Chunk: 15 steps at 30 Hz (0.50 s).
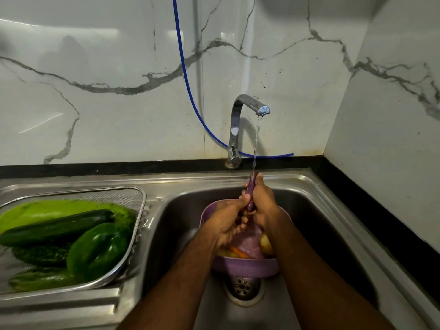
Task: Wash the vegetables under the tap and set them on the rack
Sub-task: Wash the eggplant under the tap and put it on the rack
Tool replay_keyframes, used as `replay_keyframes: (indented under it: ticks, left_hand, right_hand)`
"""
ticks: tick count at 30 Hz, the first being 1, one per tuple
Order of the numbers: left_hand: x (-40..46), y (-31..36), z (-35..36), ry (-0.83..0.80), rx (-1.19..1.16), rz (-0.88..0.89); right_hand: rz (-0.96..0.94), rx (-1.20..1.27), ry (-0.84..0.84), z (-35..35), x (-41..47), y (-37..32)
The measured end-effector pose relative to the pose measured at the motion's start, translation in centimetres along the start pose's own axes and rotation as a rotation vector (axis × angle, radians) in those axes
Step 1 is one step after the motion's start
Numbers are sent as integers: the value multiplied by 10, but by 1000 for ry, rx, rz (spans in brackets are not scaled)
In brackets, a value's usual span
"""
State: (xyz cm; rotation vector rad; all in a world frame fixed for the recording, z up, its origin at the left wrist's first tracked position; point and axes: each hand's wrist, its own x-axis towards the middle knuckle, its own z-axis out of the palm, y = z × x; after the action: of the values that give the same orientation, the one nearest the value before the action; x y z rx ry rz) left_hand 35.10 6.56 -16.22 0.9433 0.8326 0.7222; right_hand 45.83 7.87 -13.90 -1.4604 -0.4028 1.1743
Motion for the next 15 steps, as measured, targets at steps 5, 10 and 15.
replay_keyframes:
  ticks: [5,10,15]
  left_hand:
    - [1,1,8,-29,-125,37]
    - [4,1,8,16,-159,144]
    - [10,1,8,113,-234,193]
  right_hand:
    - [105,200,-49,-7,-3,-4]
    - [107,333,-12,-13,-3,-2]
    - [119,310,-38,-13,4,-4]
